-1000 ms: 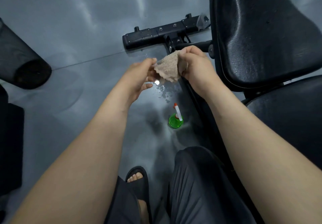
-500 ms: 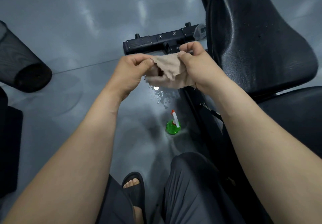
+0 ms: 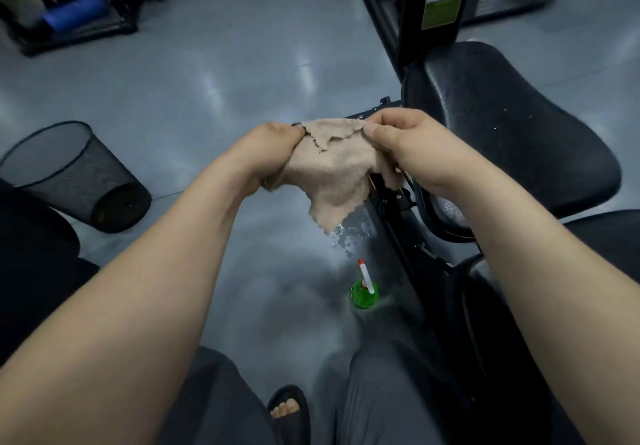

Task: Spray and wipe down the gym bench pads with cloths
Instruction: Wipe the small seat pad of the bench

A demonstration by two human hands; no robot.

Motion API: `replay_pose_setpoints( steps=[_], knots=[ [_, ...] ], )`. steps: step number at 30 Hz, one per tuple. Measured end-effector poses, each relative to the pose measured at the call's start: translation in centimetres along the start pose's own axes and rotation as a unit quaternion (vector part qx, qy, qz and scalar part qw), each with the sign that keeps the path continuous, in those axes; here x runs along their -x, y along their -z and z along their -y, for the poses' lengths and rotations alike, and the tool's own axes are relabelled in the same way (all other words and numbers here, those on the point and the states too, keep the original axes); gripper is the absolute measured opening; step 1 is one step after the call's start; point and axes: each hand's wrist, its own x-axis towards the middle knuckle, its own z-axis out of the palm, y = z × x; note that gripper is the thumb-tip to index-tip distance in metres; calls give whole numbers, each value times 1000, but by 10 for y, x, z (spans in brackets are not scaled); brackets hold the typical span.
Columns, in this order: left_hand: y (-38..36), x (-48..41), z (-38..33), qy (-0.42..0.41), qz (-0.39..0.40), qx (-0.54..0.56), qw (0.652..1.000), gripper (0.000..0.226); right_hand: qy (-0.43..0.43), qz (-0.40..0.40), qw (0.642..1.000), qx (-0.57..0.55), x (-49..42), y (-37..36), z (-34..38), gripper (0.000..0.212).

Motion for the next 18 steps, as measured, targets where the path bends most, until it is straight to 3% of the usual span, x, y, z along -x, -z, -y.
replay_pose_setpoints(
  steps=[2, 4, 6, 8, 10, 12, 14, 16, 18],
  knots=[
    [-3, 7, -7, 57, 70, 129, 988, 27, -25, -23, 996, -80, -1, 5, 0, 11],
    [-10, 16, -17, 42, 141, 231, 962, 27, -47, -72, 985, -147, 0, 14, 1, 20],
    [-16, 19, -24, -18, 160, 188, 969, 34, -35, -81, 977, -196, 3, 29, 0, 23],
    [-24, 19, -31, -100, 171, 50, 979, 53, -19, -43, 974, -222, 10, 49, -1, 19],
    [-33, 15, -42, -159, 142, -59, 975, 37, -6, 3, 991, -135, 20, 67, -3, 24],
    [-39, 8, -53, -173, 107, -65, 977, 17, 3, 8, 999, 46, 26, 78, -8, 28],
    [-44, 5, -66, -197, 99, -63, 973, 19, 10, -37, 988, 150, 29, 89, -14, 16],
    [-50, 4, -77, -233, 85, -65, 967, 22, 29, -115, 977, 180, 29, 99, -17, 21],
    [-59, 5, -91, -246, 79, -39, 965, 23, 29, -169, 976, 135, 31, 107, -18, 30]
  ],
)
